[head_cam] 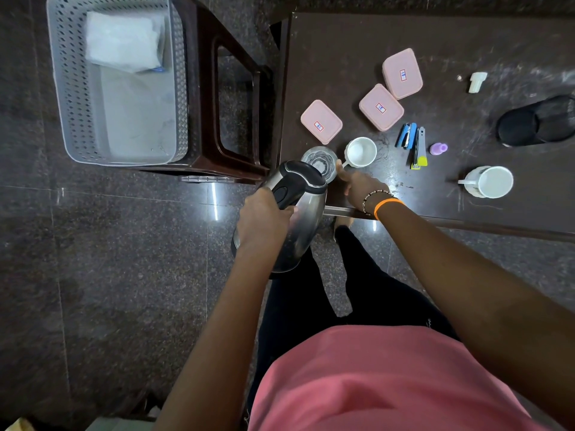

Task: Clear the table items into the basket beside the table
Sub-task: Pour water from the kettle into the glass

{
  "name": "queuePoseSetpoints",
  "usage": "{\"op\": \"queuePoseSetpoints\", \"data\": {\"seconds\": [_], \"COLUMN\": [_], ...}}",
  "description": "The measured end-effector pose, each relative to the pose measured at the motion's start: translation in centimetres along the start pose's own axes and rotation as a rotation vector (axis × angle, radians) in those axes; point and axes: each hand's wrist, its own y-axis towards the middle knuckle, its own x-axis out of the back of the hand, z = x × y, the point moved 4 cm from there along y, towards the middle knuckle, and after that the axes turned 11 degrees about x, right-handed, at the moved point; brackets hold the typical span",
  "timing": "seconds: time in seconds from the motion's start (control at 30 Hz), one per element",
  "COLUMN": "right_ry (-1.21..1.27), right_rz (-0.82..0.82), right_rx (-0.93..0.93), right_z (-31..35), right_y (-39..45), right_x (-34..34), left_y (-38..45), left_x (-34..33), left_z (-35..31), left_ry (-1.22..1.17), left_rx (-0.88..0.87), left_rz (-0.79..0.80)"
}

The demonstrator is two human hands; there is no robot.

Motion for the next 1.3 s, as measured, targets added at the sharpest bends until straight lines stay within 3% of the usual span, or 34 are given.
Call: {"op": "queuePoseSetpoints", "data": {"seconds": [1.3], "right_ry": [0.024], "right_rz": [-0.013], "right_rx": [0.012], "right_z": [0.03], "right_y": [-0.27], "right_x": [0.17], "left_y": [0.32], "left_x": [-0.02], "left_z": [-0.12], "left_ry": [0.016], "left_rx": [0.009], "left_rz": [0.004]}}
